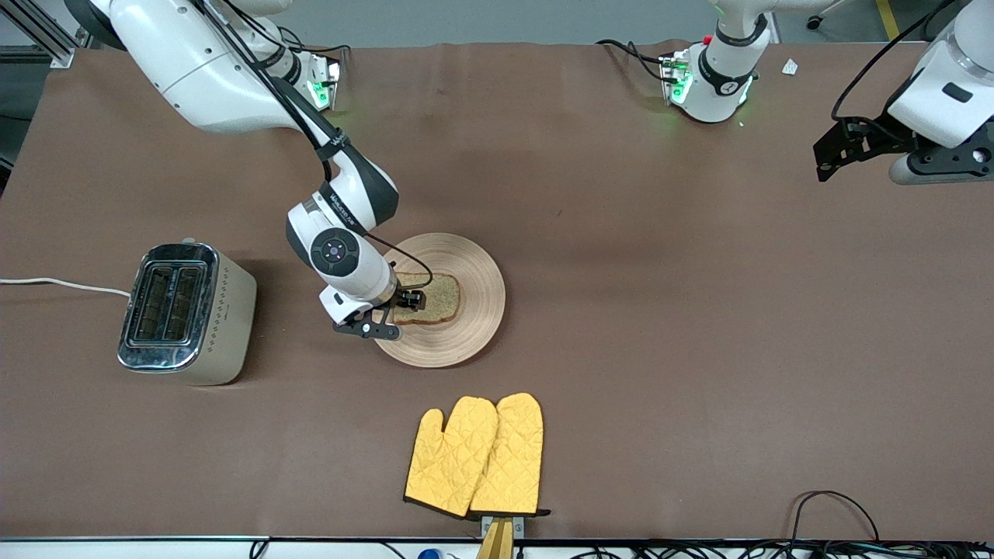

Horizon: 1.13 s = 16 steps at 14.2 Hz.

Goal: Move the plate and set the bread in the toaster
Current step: 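Lower the right gripper and grasp the bread slice on the plate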

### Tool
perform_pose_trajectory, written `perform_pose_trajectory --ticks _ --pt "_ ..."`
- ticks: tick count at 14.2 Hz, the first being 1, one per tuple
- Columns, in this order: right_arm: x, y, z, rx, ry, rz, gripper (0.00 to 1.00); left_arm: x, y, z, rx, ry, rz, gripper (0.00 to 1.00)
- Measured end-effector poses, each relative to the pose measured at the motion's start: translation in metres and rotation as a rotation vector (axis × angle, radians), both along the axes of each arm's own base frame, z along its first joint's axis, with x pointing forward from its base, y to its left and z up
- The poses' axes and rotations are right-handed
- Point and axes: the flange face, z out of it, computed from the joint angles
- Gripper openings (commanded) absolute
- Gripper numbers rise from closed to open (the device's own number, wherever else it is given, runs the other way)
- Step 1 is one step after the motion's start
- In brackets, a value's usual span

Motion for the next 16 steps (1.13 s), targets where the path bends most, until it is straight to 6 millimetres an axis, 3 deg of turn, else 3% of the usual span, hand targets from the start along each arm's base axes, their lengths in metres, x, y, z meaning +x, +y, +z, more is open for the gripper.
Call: perform_pose_trajectory --ticks 2,6,10,13,14,16 --pt "0.0 0.001 -0.002 0.007 -0.005 -0.002 0.43 0.003 0.002 -0.005 -0.004 0.003 0.002 1.0" --pt "-0.002 0.001 -0.007 0.013 -0.007 -0.002 0.33 0.012 -0.001 -0.01 -0.01 -0.017 -0.005 1.0" --pt "-0.004 0.0 -0.011 0.028 -0.024 -0.003 0.33 0.012 -0.004 -0.011 -0.036 -0.015 -0.006 1.0" --pt "-0.004 -0.001 -0.012 0.029 -0.024 -0.005 0.05 0.013 -0.007 -0.011 -0.037 -0.016 -0.011 1.0" --pt "-0.004 -0.001 -0.012 0.029 -0.024 -0.006 0.0 0.013 -0.008 -0.012 -0.038 -0.018 -0.013 1.0" --pt "-0.004 0.0 -0.011 0.029 -0.026 -0.003 0.0 0.016 -0.01 -0.014 -0.039 -0.021 -0.016 1.0"
